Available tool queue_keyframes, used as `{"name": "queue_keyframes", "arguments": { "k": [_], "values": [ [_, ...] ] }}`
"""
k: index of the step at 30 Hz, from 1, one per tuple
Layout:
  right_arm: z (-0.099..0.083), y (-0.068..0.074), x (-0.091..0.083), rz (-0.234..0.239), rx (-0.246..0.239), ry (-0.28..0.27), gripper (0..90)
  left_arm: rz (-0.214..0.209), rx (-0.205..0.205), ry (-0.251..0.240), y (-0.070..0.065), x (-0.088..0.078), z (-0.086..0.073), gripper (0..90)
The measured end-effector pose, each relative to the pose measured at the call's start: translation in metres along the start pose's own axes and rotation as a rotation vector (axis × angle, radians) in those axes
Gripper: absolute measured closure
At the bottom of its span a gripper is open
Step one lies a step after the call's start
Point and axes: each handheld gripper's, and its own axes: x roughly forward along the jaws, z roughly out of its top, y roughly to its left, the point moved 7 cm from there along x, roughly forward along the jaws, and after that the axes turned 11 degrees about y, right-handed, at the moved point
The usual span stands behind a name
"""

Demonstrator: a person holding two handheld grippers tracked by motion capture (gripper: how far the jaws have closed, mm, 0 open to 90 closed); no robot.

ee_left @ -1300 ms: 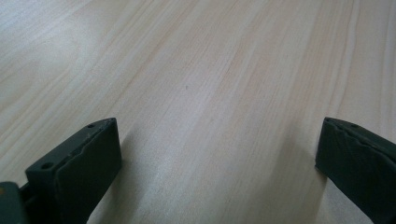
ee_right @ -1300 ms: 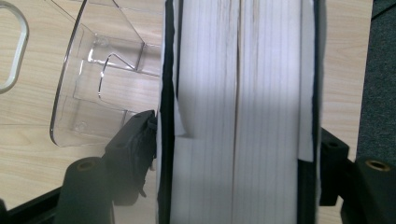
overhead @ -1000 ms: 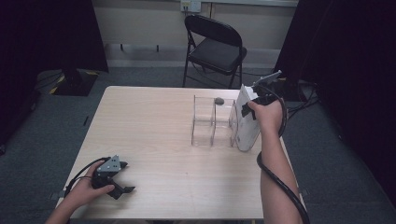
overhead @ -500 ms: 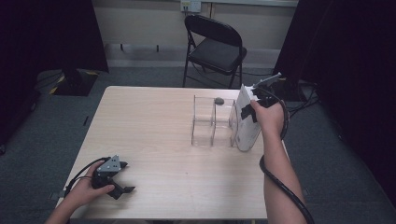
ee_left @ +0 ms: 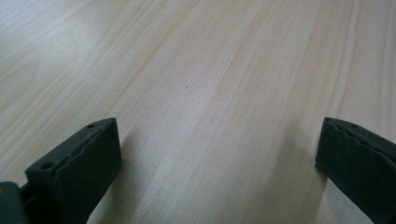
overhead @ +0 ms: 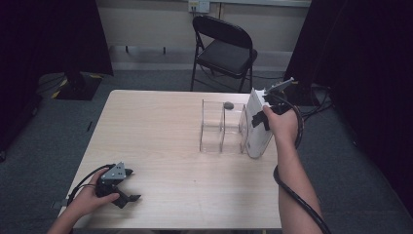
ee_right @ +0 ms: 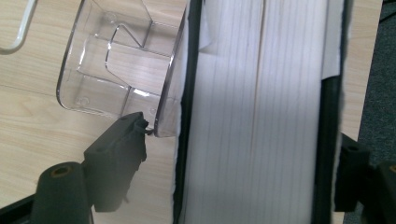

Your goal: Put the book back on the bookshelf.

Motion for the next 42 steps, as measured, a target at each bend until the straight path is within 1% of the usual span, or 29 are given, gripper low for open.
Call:
{"name": "queue_keyframes", "arguments": {
  "k": [4,6,11,13,14,15,18,19,20,21,24,25,27,28,30,31,33,35,42],
  "values": [
    [-0.002,0.000,-0.003,0.006,-0.010,-0.002,20.2,0.000,0.001,0.000,0.000,0.000,0.000,0.0],
    [-0.003,0.000,-0.003,0.005,-0.006,-0.005,20.2,0.000,0.001,0.000,0.000,0.000,0.000,0.0],
    [-0.008,-0.001,0.000,-0.001,-0.014,0.001,20.4,0.000,0.001,0.000,0.000,0.000,0.000,0.0],
    [-0.009,0.000,0.001,0.005,-0.017,0.001,20.4,0.000,0.001,-0.001,0.000,0.000,0.000,0.0],
    [-0.010,0.000,0.002,0.000,-0.012,0.003,20.4,0.000,0.001,0.000,0.000,0.000,0.000,0.0],
    [-0.011,0.001,0.002,0.005,-0.020,0.008,20.5,0.000,0.001,0.000,0.000,0.000,0.000,0.0],
    [-0.013,0.002,0.001,-0.001,-0.021,-0.002,20.7,0.000,0.001,0.000,0.000,0.000,0.000,0.0],
    [-0.013,0.002,0.000,-0.005,-0.026,-0.015,20.9,0.000,0.000,-0.001,0.000,0.000,0.000,0.0],
    [-0.013,0.004,-0.002,0.002,-0.019,-0.022,20.9,0.000,0.000,-0.001,0.000,0.000,0.000,0.0],
    [-0.014,0.005,-0.003,0.011,-0.029,-0.017,20.7,0.000,0.000,0.000,0.000,0.000,0.000,0.0],
    [-0.017,0.007,-0.004,0.000,-0.048,-0.007,20.6,0.000,0.000,0.000,0.000,0.000,0.000,0.0],
    [-0.019,0.007,-0.005,-0.001,-0.044,-0.004,20.5,0.000,0.000,0.000,0.000,0.000,0.000,0.0],
    [-0.021,0.006,-0.006,0.001,-0.050,-0.002,20.4,0.000,0.000,-0.001,0.000,0.000,0.000,0.0],
    [-0.022,0.007,-0.006,0.004,-0.041,0.000,20.4,0.000,0.000,-0.001,0.000,0.000,0.000,0.0],
    [-0.024,0.007,-0.006,0.011,-0.046,-0.003,20.4,0.000,0.000,-0.001,0.000,0.000,0.000,0.0],
    [-0.024,0.006,-0.005,0.015,-0.055,-0.011,19.9,0.000,0.001,-0.001,0.000,0.000,0.000,0.0],
    [-0.026,0.007,-0.004,0.024,-0.049,-0.014,19.7,0.000,0.001,0.000,0.000,0.000,0.000,0.0],
    [-0.028,0.006,-0.003,0.024,-0.055,-0.006,19.8,0.000,0.000,-0.001,0.000,0.000,0.000,0.0],
    [-0.032,0.005,-0.004,0.039,-0.055,-0.014,19.8,0.000,0.000,-0.001,0.000,0.000,0.000,0.0]
  ]
}}
